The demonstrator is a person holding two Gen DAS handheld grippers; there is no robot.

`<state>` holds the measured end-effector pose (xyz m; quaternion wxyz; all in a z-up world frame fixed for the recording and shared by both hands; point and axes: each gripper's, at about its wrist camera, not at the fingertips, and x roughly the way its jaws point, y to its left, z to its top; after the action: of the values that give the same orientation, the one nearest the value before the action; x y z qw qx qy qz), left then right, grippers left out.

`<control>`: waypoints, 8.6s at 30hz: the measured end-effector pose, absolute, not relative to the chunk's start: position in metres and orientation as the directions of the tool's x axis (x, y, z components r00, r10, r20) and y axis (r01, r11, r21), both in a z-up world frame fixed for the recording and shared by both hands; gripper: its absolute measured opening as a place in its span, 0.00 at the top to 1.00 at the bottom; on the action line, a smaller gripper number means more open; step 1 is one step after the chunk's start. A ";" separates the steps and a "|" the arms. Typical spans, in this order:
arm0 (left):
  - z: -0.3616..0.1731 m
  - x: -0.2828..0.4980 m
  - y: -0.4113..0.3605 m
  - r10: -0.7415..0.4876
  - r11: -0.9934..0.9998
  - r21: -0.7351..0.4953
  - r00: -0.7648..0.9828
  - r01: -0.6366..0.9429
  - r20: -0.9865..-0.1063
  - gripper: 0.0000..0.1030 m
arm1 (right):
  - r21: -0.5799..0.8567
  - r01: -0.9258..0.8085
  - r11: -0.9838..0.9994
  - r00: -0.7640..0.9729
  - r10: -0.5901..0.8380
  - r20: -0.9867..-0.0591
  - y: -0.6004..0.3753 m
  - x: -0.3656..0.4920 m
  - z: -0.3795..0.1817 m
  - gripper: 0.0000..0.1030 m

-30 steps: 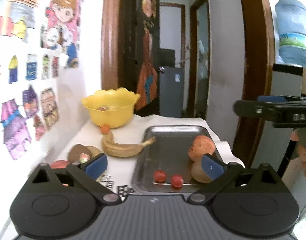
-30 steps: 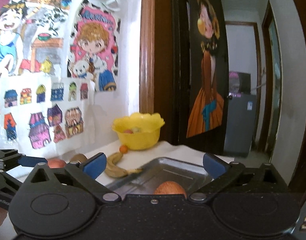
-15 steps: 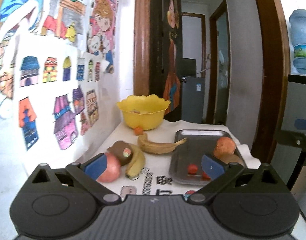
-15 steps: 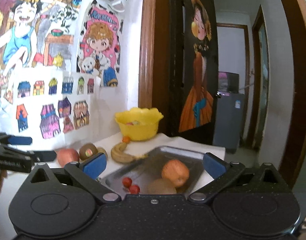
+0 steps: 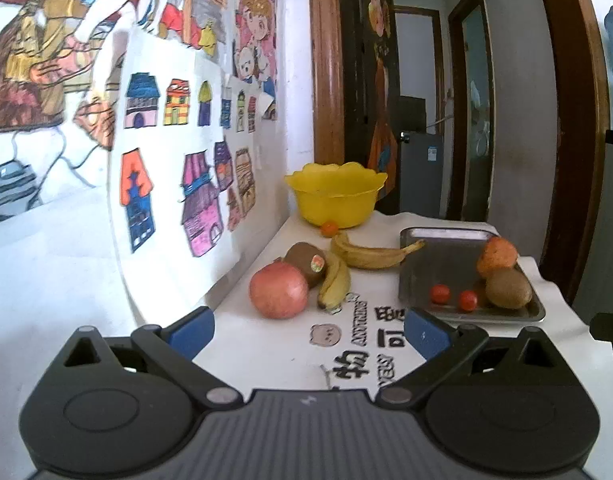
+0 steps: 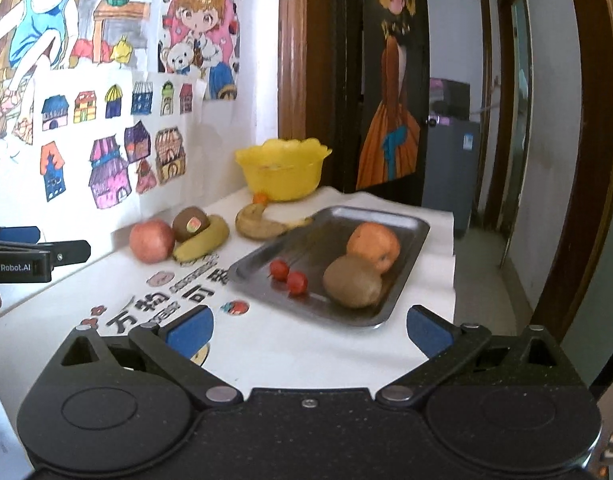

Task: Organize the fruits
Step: 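Lift both tools away from the tray, then move left tool toward the remaining red apple while right tool approaches the kiwi and banana, then close left gripper on the red apple while right gripper closes on the brown kiwi, then carry the apple in left tool while right tool carries the kiwi over the tray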

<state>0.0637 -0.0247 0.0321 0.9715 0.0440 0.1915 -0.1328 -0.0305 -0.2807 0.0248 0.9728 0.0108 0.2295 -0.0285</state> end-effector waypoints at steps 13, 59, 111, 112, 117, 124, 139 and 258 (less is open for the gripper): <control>0.025 0.066 -0.013 -0.184 0.965 0.091 0.885 0.245 -0.427 0.00 | 0.017 -0.007 1.000 0.875 0.014 -0.484 -0.254 -0.025 0.018 0.01; -0.013 0.216 -0.048 -0.159 0.945 0.167 0.841 0.281 -0.518 0.09 | 0.193 -0.369 0.909 0.715 0.411 -0.566 -0.230 0.291 -0.011 0.10; -0.016 0.229 -0.044 -0.138 0.967 0.096 0.805 0.235 -0.577 0.32 | 0.121 -0.365 0.923 0.658 0.348 -0.668 -0.205 0.318 -0.039 0.26; -0.016 0.228 -0.043 -0.138 0.967 0.097 0.805 0.235 -0.577 0.32 | 0.129 -0.371 0.920 0.656 0.358 -0.665 -0.204 0.316 -0.039 0.34; -0.014 0.216 -0.040 -0.136 0.968 0.096 0.802 0.233 -0.582 0.32 | 0.129 -0.345 0.930 0.670 0.340 -0.660 -0.202 0.310 -0.039 0.37; -0.013 0.194 -0.031 -0.140 0.969 0.083 0.800 0.231 -0.584 0.32 | 0.121 -0.368 0.922 0.654 0.349 -0.671 -0.200 0.289 -0.036 0.40; -0.011 0.125 -0.009 -0.164 0.963 0.084 0.803 0.256 -0.573 0.32 | 0.157 -0.451 0.879 0.597 0.427 -0.679 -0.205 0.184 -0.030 0.42; 0.014 0.189 -0.151 -0.367 0.925 -0.092 0.798 0.370 -0.479 0.31 | -0.466 -0.237 0.852 0.959 0.129 -0.252 -0.314 0.134 0.000 0.35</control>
<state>0.1887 -0.1512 0.0135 0.9481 0.0033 0.2519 -0.1942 0.1340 -0.3140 -0.0002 0.9565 -0.2542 0.1064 0.0956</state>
